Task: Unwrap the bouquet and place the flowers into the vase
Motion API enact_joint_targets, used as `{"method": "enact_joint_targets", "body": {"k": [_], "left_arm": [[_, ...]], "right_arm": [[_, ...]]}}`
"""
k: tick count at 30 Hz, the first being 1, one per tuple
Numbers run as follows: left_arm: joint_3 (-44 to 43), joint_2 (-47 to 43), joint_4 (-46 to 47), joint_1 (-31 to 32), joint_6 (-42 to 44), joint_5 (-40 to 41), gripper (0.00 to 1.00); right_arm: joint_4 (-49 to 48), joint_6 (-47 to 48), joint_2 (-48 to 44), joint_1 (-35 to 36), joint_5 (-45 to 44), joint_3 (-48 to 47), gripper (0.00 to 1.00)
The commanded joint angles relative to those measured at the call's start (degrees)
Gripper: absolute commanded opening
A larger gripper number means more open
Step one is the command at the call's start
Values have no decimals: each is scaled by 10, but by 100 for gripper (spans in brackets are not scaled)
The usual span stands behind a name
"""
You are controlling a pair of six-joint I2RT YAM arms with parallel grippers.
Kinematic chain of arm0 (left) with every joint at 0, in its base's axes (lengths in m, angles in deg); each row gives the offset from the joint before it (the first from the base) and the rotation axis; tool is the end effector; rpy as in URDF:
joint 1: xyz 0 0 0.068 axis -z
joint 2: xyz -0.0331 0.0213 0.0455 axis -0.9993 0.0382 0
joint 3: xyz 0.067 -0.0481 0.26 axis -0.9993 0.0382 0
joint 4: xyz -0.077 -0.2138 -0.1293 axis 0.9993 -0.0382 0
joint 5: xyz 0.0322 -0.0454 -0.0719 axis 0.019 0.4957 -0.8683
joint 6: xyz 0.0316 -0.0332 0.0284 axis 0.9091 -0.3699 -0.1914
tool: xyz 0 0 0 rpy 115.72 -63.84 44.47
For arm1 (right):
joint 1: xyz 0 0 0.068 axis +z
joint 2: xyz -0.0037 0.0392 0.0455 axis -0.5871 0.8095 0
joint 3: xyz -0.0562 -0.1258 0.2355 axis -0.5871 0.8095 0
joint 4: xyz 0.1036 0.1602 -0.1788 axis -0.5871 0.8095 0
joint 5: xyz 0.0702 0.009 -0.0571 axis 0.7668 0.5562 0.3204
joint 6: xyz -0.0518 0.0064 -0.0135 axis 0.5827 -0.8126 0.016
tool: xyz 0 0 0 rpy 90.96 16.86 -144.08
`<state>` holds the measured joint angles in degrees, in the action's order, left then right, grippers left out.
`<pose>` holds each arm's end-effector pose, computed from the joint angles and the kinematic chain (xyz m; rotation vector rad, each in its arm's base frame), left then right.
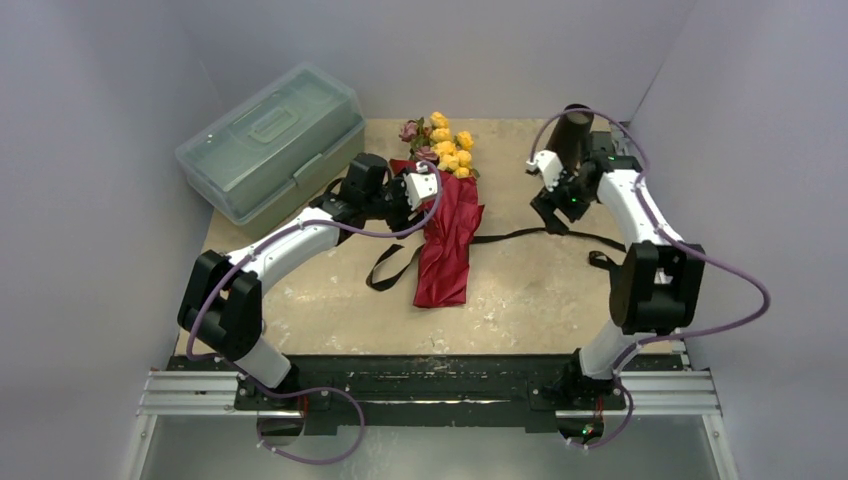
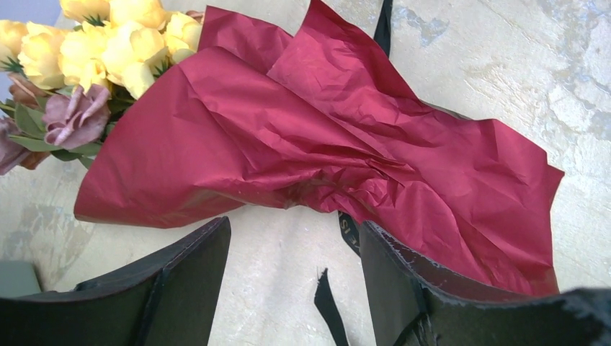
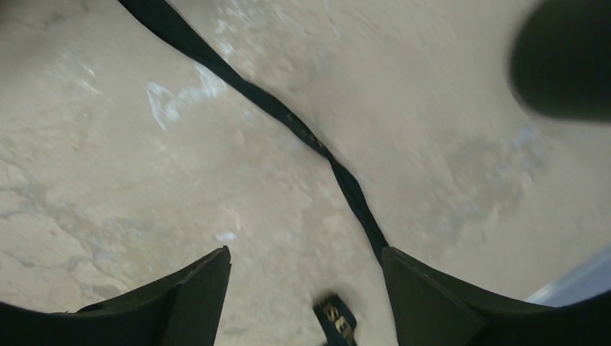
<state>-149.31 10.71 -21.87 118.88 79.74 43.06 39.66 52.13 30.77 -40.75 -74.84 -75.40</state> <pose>0.3010 -0.1985 0.2724 1.2604 1.7251 -0.4854 0.3333 -0.0192 0.2753 -1.0941 2.4292 0.0359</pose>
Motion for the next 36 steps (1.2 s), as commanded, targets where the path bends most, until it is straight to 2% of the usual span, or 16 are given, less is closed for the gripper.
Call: {"method": "enact_joint_targets", "body": {"k": [1,10,24,29,34,35,36], "left_arm": [[-27,-3,-25,2,4,-18,65],[-18,-18,-34,2,0,-5,65],[-27,-21,-52,2,19,5,65],[-26,-19,-50,2,19,8,65],[-24,-17,-45,2,16,9,65],[-24,-16,-43,2,16,9,65],[-24,-15,-42,2,15,8,65]], "right_arm": [[-36,-11,65,43,39,-39,80],[-17,0,177,97,55,-135,76],[-10,10,245,131,51,-122,72],[-23,23,227,131,33,-75,61],[-62,24,199,131,-2,-17,39],[-66,25,192,131,-6,-12,34],[-67,25,188,131,-7,-9,25]]}}
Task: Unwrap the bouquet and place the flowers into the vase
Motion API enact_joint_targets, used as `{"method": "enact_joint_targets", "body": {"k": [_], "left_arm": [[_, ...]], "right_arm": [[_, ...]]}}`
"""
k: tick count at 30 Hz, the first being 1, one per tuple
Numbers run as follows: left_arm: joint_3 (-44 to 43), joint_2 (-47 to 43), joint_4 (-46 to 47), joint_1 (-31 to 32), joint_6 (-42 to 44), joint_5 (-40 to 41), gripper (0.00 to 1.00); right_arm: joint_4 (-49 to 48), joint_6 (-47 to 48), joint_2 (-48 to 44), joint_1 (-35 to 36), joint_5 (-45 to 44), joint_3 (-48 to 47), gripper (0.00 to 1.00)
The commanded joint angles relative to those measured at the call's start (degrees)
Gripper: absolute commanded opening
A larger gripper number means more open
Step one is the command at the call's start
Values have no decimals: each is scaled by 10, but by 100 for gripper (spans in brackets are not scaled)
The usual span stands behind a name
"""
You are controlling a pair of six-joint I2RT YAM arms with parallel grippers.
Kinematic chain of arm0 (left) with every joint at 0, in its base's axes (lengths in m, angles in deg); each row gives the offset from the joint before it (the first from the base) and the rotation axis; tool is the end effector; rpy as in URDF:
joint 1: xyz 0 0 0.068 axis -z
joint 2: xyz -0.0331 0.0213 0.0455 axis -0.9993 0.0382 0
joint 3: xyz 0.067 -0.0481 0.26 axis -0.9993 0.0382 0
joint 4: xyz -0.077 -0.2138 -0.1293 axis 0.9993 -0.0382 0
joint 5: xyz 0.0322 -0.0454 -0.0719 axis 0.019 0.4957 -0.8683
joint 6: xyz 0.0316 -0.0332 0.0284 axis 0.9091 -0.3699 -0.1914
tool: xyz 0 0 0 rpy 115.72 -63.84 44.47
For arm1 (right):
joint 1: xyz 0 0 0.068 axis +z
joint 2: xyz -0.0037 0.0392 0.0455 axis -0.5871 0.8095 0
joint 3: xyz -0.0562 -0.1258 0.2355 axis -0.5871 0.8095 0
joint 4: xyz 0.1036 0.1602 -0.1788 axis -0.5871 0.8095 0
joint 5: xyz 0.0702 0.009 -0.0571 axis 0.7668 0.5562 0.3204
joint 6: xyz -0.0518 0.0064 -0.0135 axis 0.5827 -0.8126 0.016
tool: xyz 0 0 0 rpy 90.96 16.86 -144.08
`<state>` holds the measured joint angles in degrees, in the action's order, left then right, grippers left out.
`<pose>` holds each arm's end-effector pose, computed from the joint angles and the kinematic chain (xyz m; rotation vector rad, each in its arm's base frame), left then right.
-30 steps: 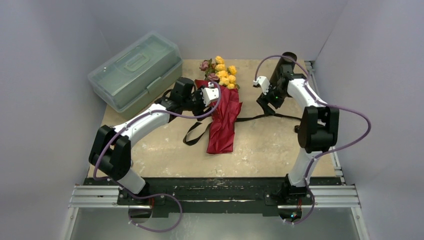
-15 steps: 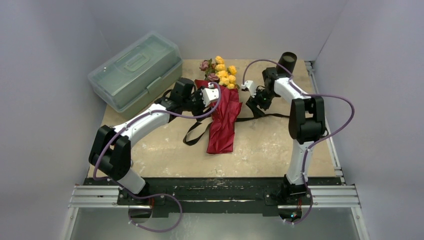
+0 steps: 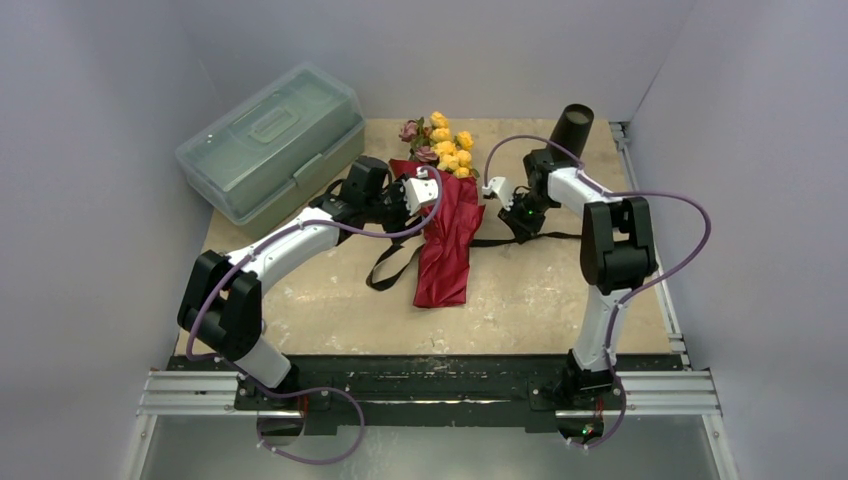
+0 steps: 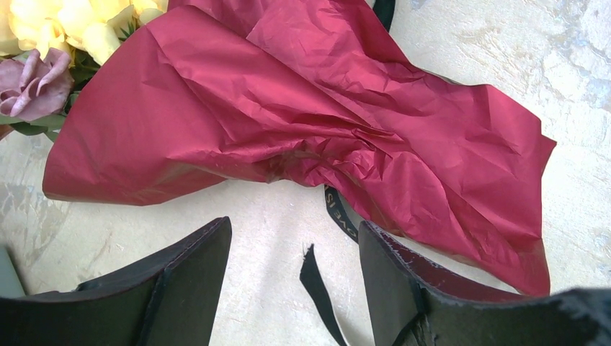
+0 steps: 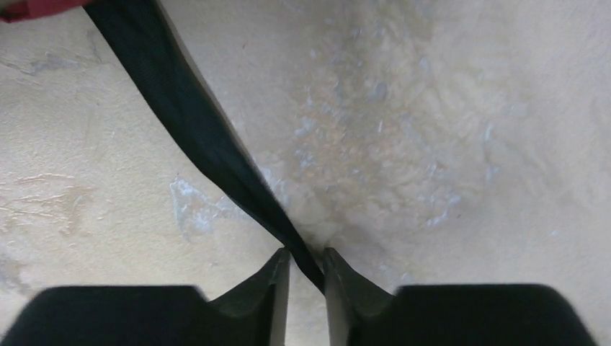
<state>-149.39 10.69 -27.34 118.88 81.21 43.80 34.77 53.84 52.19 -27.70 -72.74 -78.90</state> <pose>0.2963 -0.1952 0.2647 1.3074 1.8003 -0.4746 0.3867 0.0662 0.1661 -1.4643 2.4470 0.2799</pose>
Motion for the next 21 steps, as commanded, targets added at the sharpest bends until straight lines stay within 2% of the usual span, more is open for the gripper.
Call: {"method": "enact_joint_targets", "body": {"k": [1,2,3,14,21], "left_arm": [[-23,-14,12,2,0,1,65],[-23,-15,13,2,1,1,65],[-23,-15,13,2,1,3,65],[1,-25,37,-2,-22,32,65],[-3,-17,50,-20,-46,28,65]], "right_arm": [[-16,7,-31,1,-28,25,14],[-13,6,-36,0,-26,21,2],[-10,2,-41,1,-17,15,0],[40,-91,-134,-68,39,-127,0],[22,-163,-198,-103,61,-209,0]]}}
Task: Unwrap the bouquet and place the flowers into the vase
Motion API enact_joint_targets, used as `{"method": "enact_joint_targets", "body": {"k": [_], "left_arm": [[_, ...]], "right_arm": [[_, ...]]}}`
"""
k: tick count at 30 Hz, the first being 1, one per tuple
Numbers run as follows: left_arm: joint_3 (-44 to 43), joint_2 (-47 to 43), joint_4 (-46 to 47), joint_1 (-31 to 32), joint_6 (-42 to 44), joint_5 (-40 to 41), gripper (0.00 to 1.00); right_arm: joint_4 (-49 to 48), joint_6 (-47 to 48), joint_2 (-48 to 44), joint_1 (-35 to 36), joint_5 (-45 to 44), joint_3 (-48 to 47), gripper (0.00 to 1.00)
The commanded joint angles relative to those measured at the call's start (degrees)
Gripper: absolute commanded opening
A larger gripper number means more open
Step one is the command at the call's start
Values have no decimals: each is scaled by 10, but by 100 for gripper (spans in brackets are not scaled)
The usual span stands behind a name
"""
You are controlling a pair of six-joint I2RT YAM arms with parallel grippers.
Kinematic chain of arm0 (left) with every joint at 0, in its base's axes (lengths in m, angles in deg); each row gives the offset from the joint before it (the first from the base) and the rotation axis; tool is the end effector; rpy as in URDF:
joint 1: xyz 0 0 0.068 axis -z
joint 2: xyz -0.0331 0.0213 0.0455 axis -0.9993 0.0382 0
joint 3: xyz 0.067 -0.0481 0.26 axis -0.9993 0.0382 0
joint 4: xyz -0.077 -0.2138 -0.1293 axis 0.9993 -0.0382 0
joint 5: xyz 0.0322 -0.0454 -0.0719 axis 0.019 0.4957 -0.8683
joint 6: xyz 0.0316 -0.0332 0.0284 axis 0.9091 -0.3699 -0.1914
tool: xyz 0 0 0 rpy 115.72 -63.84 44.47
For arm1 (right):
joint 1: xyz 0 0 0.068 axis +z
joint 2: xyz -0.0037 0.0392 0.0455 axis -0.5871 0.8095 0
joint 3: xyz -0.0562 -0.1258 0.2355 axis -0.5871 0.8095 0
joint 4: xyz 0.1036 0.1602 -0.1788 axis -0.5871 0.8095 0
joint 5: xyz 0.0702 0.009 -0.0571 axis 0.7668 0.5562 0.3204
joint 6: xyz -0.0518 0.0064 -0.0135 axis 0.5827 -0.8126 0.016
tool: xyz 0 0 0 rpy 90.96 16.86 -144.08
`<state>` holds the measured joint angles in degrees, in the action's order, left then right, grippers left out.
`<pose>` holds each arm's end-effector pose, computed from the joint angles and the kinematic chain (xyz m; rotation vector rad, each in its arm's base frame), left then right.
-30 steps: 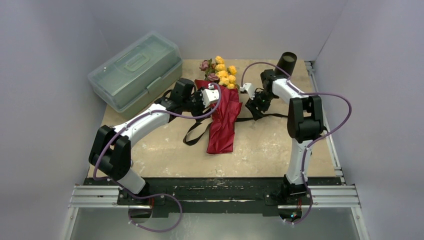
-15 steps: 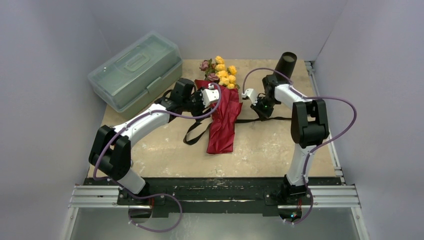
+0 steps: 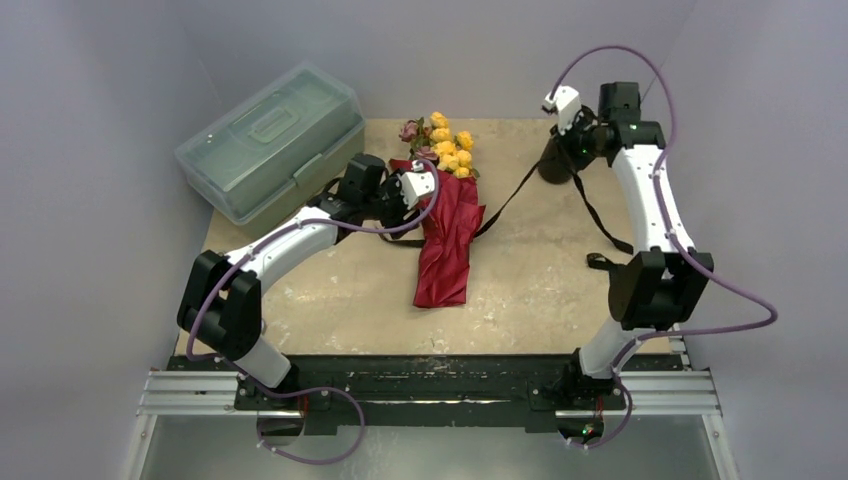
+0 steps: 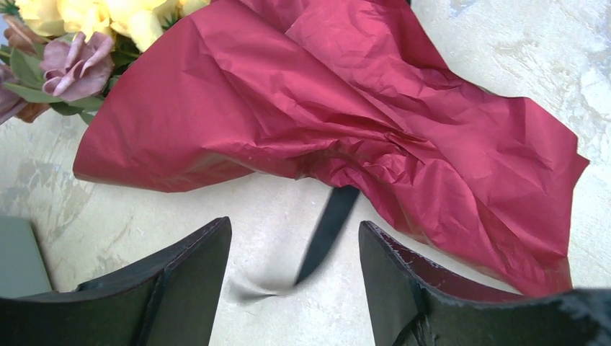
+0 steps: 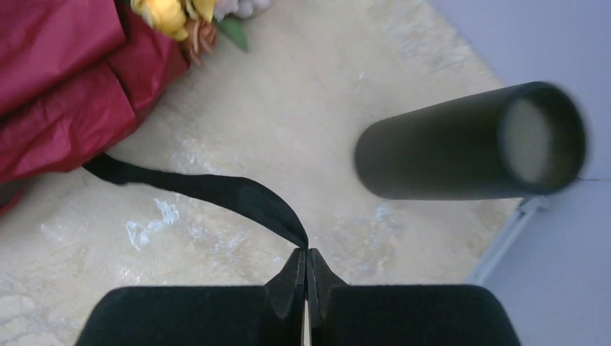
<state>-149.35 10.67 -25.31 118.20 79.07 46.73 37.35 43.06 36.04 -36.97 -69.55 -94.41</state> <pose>0.3018 -0.1916 0.2672 1.2324 1.8215 -0.4258 0.3765 0.0052 0.3492 -0.9563 2.1831 0.0713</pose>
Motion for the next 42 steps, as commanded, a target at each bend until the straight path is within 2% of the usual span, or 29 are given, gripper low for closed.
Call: {"method": "enact_joint_targets", "body": {"k": [1,7,14,18,21,23,28,35,38,42], "left_arm": [[-5,-14,31,-16,-28,-3,65],[-12,-4,43,-26,-44,-9,65],[-20,4,56,-33,-58,-10,65],[-17,2,56,-37,-57,-9,65],[-14,1,56,-38,-57,-9,65],[-13,1,57,-38,-57,-10,65],[-13,3,58,-38,-55,-12,65],[-18,14,60,-38,-60,-27,65],[-21,15,58,-38,-59,-29,65],[-21,12,49,-38,-51,-29,65]], "right_arm": [[-6,-63,-42,-13,28,-72,0],[-41,-108,-39,-32,-14,-206,0],[-91,-148,27,-57,-75,-400,0],[-154,-154,24,-68,-107,-434,0],[-199,-148,-6,-76,-125,-397,0],[-189,-149,-31,-81,-127,-363,0],[-172,-129,-119,-107,-117,-187,0],[-99,-82,-201,-117,-94,11,0],[-90,-58,-211,-120,-105,93,0],[-57,-45,-166,-146,-86,152,0]]}}
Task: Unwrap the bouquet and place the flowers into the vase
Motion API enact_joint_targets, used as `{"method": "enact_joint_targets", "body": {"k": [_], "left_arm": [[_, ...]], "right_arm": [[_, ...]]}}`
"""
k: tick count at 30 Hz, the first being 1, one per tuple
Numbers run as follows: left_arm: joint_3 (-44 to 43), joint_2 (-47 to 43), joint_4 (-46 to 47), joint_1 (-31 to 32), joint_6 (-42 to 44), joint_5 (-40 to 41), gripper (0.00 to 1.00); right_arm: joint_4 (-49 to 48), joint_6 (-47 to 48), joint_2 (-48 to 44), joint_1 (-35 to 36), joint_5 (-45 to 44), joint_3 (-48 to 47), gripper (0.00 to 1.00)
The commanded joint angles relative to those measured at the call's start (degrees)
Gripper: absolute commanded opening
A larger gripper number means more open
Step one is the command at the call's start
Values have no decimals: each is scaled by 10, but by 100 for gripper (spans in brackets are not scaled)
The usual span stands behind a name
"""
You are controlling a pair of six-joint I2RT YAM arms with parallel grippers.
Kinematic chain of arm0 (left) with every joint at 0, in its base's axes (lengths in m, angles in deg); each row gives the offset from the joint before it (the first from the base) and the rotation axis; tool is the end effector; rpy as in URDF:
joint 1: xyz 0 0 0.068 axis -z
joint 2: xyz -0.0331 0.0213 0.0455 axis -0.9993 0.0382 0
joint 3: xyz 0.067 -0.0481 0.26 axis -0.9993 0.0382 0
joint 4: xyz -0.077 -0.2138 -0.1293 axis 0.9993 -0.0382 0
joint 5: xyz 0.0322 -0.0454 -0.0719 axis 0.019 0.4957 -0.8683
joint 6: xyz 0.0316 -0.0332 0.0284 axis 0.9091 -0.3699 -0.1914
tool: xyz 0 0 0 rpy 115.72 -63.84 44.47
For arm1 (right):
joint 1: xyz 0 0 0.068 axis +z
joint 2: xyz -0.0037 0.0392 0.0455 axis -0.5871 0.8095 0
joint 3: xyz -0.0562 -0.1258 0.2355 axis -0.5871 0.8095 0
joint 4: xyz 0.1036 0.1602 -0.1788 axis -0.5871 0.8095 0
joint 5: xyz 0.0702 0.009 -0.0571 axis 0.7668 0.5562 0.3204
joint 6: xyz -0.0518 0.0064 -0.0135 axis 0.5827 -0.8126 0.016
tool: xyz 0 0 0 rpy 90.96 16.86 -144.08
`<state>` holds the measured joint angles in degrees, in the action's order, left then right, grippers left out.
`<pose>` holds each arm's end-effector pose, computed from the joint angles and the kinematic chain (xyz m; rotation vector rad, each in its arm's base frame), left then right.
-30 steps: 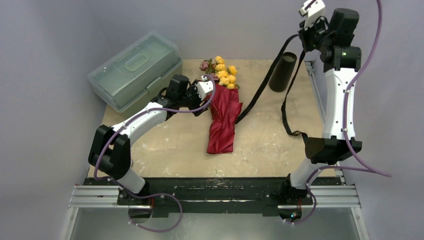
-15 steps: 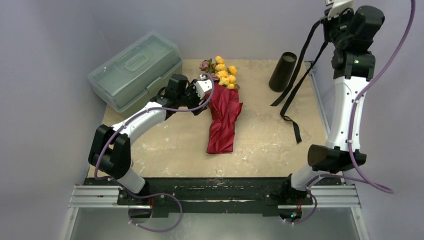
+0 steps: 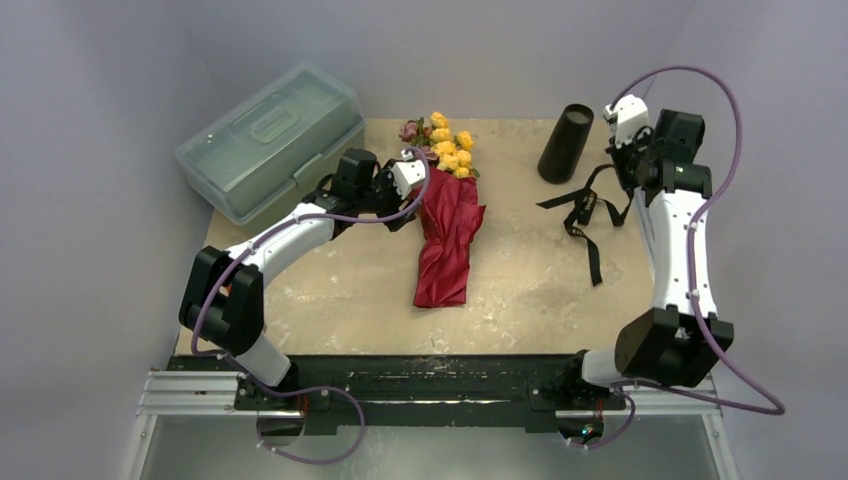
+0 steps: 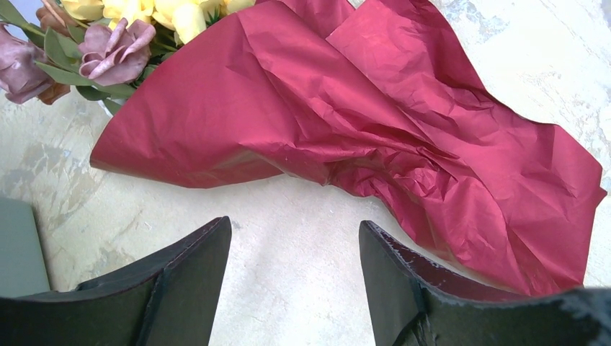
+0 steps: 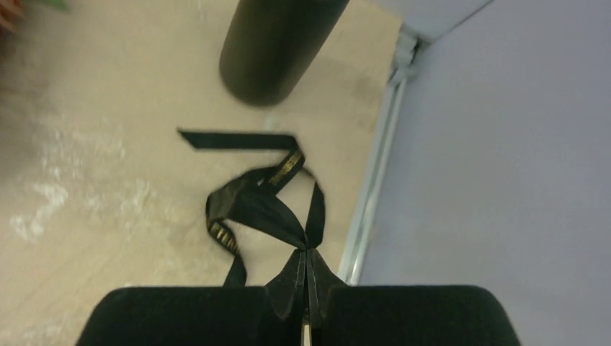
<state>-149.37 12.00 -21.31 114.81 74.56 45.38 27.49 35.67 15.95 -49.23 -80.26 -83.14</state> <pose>0.3191 -0.1776 0.2656 1.1027 1.8497 -0.4552 0.2901 -0.0628 0.4102 -0.4702 2.0801 -0.3261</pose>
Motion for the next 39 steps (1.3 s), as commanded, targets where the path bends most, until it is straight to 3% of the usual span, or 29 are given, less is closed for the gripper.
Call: {"method": "enact_joint_targets", "body": {"k": [1,6,14,16,18,20,23,27,31,32,35,38,39], "left_arm": [[-21,-3,6,-5,-4,-15,65],[-14,-8,3,-5,1,-16,65],[-3,-20,-5,-6,11,-11,65],[0,-23,-8,-7,12,-10,65],[1,-24,-9,-8,14,-11,65],[1,-23,-9,-9,16,-12,65],[-8,-14,-9,-10,16,-12,65],[-24,-3,-14,-11,11,-17,65],[-31,1,-14,-13,12,-15,65],[-31,2,-12,-14,10,-14,65],[-39,6,-7,-22,-12,-16,64],[-54,14,-10,-31,-31,-20,64],[-58,16,-10,-34,-37,-22,64]], "right_arm": [[56,32,53,-25,28,43,0],[109,68,146,-25,63,48,0],[80,56,229,-25,74,75,18],[62,48,238,-25,75,89,32],[40,42,239,-25,76,104,57],[21,40,241,-25,78,117,75],[5,32,257,-23,83,117,86],[-12,25,284,-23,71,115,89],[-44,15,302,-24,65,128,82],[-45,13,308,-24,64,125,75],[-64,-6,315,-25,55,115,45],[-84,-35,316,-25,46,86,3],[-91,-46,319,-25,43,69,0]]}}
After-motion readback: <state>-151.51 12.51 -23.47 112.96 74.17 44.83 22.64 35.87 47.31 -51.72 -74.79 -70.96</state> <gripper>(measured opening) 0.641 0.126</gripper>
